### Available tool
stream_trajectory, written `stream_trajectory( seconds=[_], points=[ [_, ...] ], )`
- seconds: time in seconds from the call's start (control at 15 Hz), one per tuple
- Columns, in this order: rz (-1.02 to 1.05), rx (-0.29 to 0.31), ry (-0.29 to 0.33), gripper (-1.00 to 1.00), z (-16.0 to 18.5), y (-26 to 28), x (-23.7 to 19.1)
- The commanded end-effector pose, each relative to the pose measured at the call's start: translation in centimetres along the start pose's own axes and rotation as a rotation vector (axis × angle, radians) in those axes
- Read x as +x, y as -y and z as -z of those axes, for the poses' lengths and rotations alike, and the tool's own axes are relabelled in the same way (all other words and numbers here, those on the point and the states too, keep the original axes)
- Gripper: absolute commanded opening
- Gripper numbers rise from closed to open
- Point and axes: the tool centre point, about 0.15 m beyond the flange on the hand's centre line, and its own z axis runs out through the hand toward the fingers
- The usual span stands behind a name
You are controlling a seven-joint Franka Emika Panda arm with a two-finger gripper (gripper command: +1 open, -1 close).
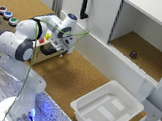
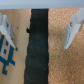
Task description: Push the handle of the drawer
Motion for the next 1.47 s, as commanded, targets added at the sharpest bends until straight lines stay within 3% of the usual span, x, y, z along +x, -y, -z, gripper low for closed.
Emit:
stream_trajectory(
  seconds=[0.0, 0.47, 0.87, 1.2, 1.4],
  points=[
    [-0.021, 0.058, 0.001, -1.00, -1.5, -0.7, 0.8],
    [0.009, 0.057, 0.022, -1.00, -2.7, 0.0, 1.8],
    [0.032, -0.045, -0.042, -1.00, -1.3, 1.4, 2.4],
    [0.041, -0.061, -0.026, -1.00, -1.6, 1.6, 3.5],
    [0.091, -0.041, -0.039, -1.00, -1.4, 1.9, 4.3]
  ],
)
